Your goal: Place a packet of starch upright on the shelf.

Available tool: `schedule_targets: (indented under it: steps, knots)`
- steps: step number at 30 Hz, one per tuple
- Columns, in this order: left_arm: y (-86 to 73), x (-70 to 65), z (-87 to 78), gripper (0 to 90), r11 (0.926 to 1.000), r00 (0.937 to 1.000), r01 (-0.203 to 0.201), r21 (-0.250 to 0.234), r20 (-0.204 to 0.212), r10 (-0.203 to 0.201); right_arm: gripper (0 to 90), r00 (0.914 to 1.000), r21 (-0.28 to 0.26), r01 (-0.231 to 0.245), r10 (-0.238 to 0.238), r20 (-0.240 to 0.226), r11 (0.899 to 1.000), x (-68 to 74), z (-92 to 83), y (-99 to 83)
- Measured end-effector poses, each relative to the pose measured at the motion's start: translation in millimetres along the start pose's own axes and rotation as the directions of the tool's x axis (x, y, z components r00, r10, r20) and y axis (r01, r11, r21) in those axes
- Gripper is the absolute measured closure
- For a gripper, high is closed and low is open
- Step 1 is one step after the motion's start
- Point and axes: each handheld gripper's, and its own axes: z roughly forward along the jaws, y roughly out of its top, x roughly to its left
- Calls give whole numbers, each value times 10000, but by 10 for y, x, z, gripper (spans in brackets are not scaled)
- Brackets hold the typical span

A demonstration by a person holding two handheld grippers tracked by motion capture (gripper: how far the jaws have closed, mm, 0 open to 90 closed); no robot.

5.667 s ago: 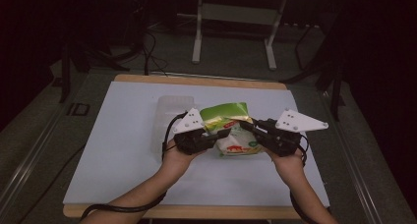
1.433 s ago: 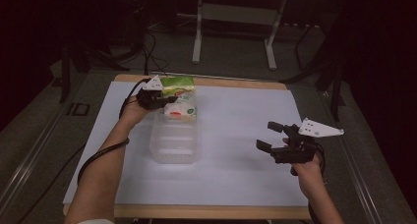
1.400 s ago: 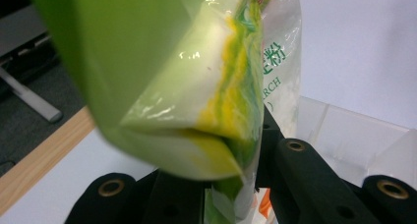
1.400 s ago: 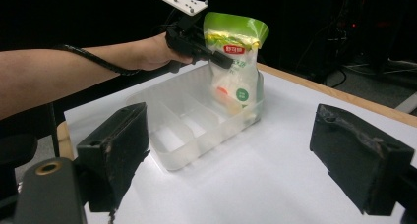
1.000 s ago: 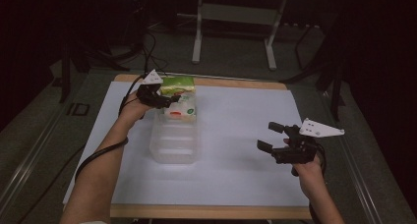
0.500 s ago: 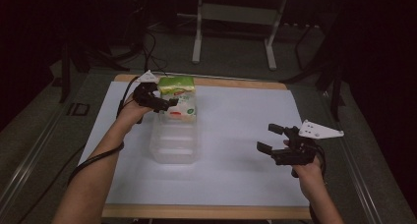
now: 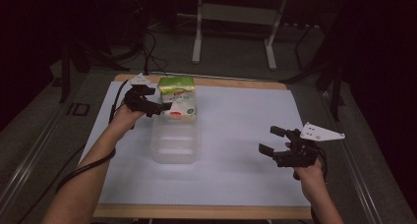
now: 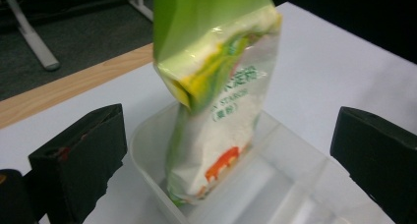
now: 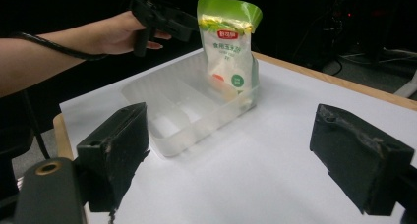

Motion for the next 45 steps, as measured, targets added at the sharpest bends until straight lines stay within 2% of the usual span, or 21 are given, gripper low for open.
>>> schedule_targets:
  steps: [3, 6, 11, 22, 23, 27, 30, 35, 40, 41, 45]
  knots:
    - [-47, -46, -71, 9, 9998, 10000, 17, -184, -78, -19, 146, 10000, 62, -38, 37, 64, 10000, -4, 0, -13]
    - [-86, -95, -153, 9, 9984, 9993, 315, -474, 200, -305, 147, 10000, 118, 10, -11, 86, 9999, 2, 1, -22]
    - [-112, -189, -237, 9, 9989, 9994, 223, -405, 275, -212, 147, 9999, 224, -30, 27, 113, 9997, -3, 9, -40]
    - [-261, -479, -478, 9, 9964, 9988, 318, -786, 385, -288, 146, 10000, 305, 7, -10, 98, 9995, 13, -9, -55]
    - [-304, -548, -496, 9, 9975, 9989, 214, -671, 435, -185, 146, 10000, 304, 8, -11, 92, 9995, 12, -10, -59]
    - [-370, -687, -528, 9, 9982, 9988, -92, -598, 484, 121, 147, 10000, 356, 2, -5, 82, 9994, 17, -8, -73]
    - [-398, -781, -577, 9, 9966, 9979, -107, -818, 635, 159, 146, 10000, 361, -3, 1, 58, 9993, 26, -7, -88]
    - [-458, -955, -635, 9, 9963, 9957, -233, -823, 869, 305, 146, 10000, 408, -57, 56, 42, 9991, 38, -15, -119]
    - [-511, -1158, -695, 10, 9929, 9911, -307, -1147, 1256, 451, 147, 10000, 450, -96, 95, 30, 9989, 45, -22, -158]
    - [-520, -1210, -703, 10, 9917, 9905, -413, -1221, 1253, 567, 147, 9999, 476, -114, 113, 25, 9988, 50, -22, -167]
    - [-536, -1417, -726, 10, 9878, 9819, -794, -1342, 1607, 1007, 147, 10000, 505, -96, 96, -15, 9987, 68, -20, -204]
